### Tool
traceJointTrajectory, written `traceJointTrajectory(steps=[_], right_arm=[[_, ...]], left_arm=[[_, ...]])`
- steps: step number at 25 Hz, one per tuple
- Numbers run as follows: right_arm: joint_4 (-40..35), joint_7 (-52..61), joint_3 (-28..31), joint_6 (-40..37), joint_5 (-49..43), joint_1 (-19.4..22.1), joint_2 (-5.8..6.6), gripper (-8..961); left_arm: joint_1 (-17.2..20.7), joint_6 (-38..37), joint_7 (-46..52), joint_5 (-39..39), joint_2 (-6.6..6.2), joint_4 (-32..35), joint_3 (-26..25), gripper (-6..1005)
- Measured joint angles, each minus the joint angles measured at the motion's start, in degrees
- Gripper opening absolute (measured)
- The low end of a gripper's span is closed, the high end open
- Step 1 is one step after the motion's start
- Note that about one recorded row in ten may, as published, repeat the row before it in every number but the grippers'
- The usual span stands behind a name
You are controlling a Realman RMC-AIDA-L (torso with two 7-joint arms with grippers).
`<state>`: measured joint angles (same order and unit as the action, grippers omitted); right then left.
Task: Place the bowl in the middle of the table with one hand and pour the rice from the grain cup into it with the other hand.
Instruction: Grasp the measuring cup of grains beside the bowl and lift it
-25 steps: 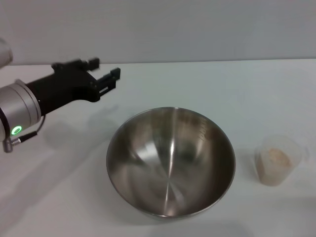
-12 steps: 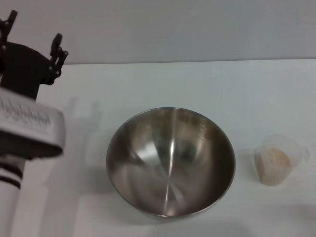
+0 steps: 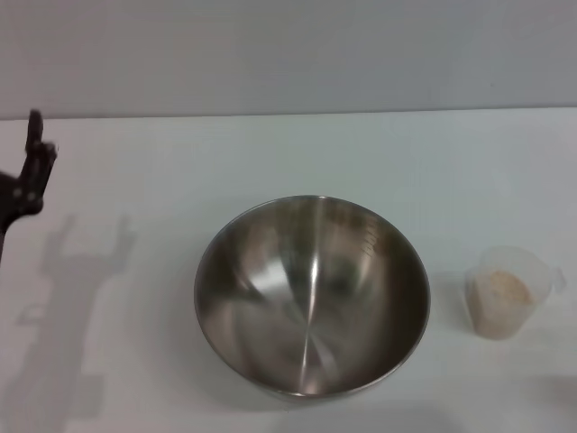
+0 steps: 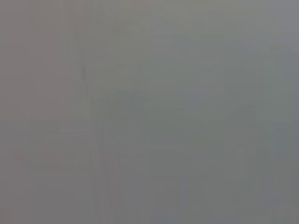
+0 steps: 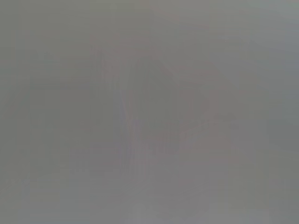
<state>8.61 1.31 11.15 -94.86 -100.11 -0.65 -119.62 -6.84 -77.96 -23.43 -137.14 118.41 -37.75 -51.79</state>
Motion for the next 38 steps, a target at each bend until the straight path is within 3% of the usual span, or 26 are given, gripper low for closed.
traceJointTrajectory(steps=[2, 6, 17, 38], right_arm=[[0.12, -1.19, -0.90, 2.30, 0.00, -0.67, 0.07, 776], [0.40, -3.08, -2.08, 4.27, 0.01, -1.32, 0.07, 776], [1.58, -3.86, -3.16, 13.60, 0.13, -4.73, 0.06, 774], [1.85, -3.86, -2.52, 16.59, 0.45, -7.24, -0.09, 759]], left_arm=[[-2.13, -0.53, 6.23, 0.59, 0.20, 7.03, -0.61, 814], [-2.30, -0.54, 8.06, 0.76, 0.26, 9.21, -0.72, 814], [-1.95, -1.14, 8.18, 0.69, 0.23, 9.56, -0.74, 815], [-1.01, -1.63, 7.88, 0.65, 0.24, 9.80, -0.42, 815]])
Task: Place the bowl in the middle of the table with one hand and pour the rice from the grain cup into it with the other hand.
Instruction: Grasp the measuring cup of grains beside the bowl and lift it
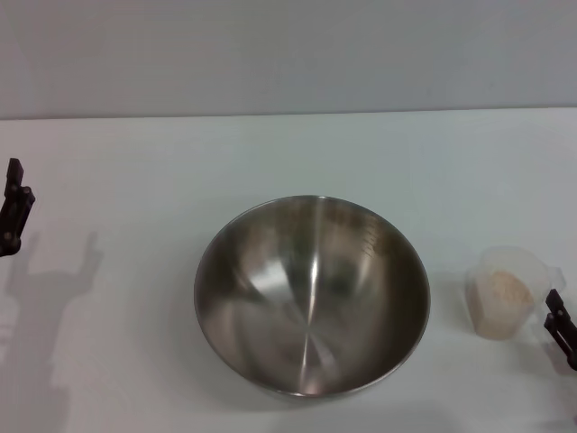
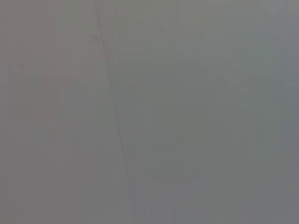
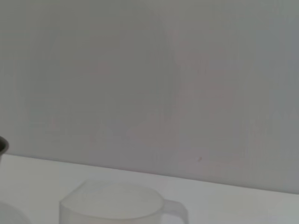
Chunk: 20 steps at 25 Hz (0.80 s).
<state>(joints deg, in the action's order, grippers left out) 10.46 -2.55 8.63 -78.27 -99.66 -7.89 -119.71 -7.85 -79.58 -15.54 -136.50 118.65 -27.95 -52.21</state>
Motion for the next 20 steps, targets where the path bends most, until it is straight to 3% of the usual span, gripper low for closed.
traceJointTrajectory(steps=[20], right_arm=[[0.00, 0.45, 0.34, 1.10, 0.00, -2.44, 0.09, 745]], left_arm=[[0.11, -0.16, -0.19, -0.04, 0.00, 0.32, 0.27, 815]])
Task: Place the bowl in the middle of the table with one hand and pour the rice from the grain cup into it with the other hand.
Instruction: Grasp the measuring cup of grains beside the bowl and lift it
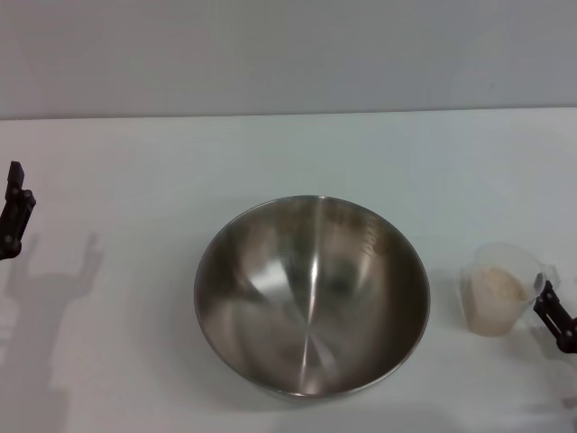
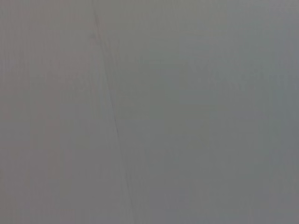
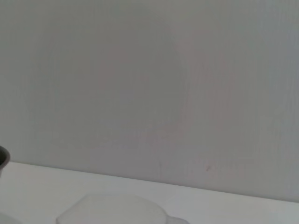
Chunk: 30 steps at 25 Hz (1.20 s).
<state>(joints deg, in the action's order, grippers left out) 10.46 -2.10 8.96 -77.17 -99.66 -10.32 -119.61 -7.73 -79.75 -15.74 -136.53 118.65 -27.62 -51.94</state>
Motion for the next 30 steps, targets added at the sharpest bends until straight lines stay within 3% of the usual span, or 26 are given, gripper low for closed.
traceJointTrajectory(steps=[9, 14, 24, 30], right_arm=[[0.15, -0.14, 0.00, 0.31, 0.00, -0.27, -0.08, 739], [0.18, -0.18, 0.00, 0.34, 0.02, -0.64, -0.10, 542], [0.16, -0.19, 0.05, 0.42, 0.09, -1.33, -0.10, 60], [0.16, -0.20, 0.20, -3.17, 0.09, -0.93, -0.07, 11]], left_arm=[[-0.07, 0.00, 0.00, -0.17, 0.00, 0.11, 0.00, 815], [-0.26, 0.00, 0.00, -0.24, 0.00, 0.33, 0.00, 815], [-0.55, 0.04, 0.00, -0.32, 0.00, 0.75, 0.00, 814], [-0.53, 0.13, 0.00, -0.31, 0.04, 1.00, 0.02, 814]])
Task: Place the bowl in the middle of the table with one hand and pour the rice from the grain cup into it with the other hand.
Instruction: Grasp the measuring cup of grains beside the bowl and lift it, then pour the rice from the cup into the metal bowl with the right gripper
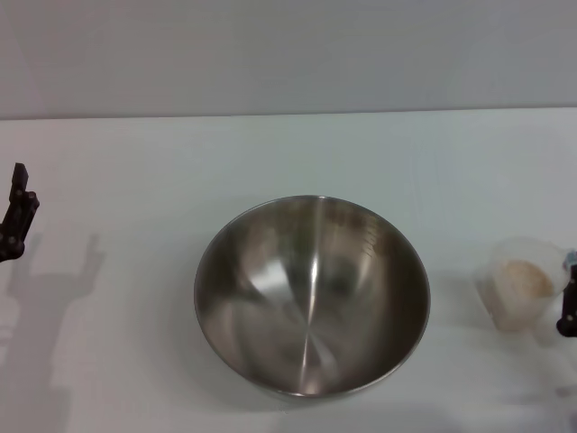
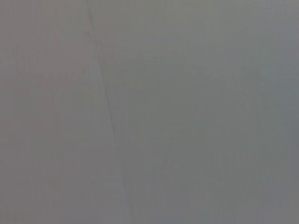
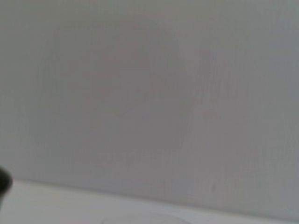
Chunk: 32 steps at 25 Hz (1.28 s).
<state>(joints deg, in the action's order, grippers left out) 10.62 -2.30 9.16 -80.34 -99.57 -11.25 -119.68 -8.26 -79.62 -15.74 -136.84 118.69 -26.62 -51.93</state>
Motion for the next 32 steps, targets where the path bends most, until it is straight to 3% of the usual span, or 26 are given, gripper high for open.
traceJointTrajectory(steps=[5, 9, 20, 23, 24, 25, 32], right_arm=[[0.02, -0.08, -0.28, -10.88, -0.10, 0.64, 0.02, 3], [-0.58, -0.58, -0.45, -17.83, -0.38, -2.03, 0.29, 3], [1.46, -15.47, -4.04, -15.79, -0.68, -12.68, 0.12, 3], [4.68, -28.21, -6.74, -13.87, -1.12, -14.22, 0.09, 2], [7.36, -38.71, -7.99, -12.17, -2.42, -14.53, 0.08, 2], [7.36, -38.71, -7.99, -12.17, -2.42, -14.53, 0.08, 2], [15.07, -71.67, -7.88, -8.35, -6.61, -13.39, -0.10, 2]], left_arm=[[0.14, 0.00, 0.00, 0.04, 0.04, 0.20, 0.06, 814], [0.19, 0.00, 0.04, 0.03, 0.04, 0.48, 0.07, 814], [0.35, 0.03, 0.17, 0.11, 0.14, 0.70, 0.08, 814], [0.29, -0.02, 0.21, 0.28, 0.14, 0.70, 0.07, 814], [0.27, -0.03, 0.20, 0.28, 0.14, 0.70, 0.07, 815], [0.23, -0.05, 0.18, 0.30, 0.13, 0.70, 0.07, 815], [-0.01, -0.09, 0.20, 0.35, 0.13, 0.70, -0.08, 815]])
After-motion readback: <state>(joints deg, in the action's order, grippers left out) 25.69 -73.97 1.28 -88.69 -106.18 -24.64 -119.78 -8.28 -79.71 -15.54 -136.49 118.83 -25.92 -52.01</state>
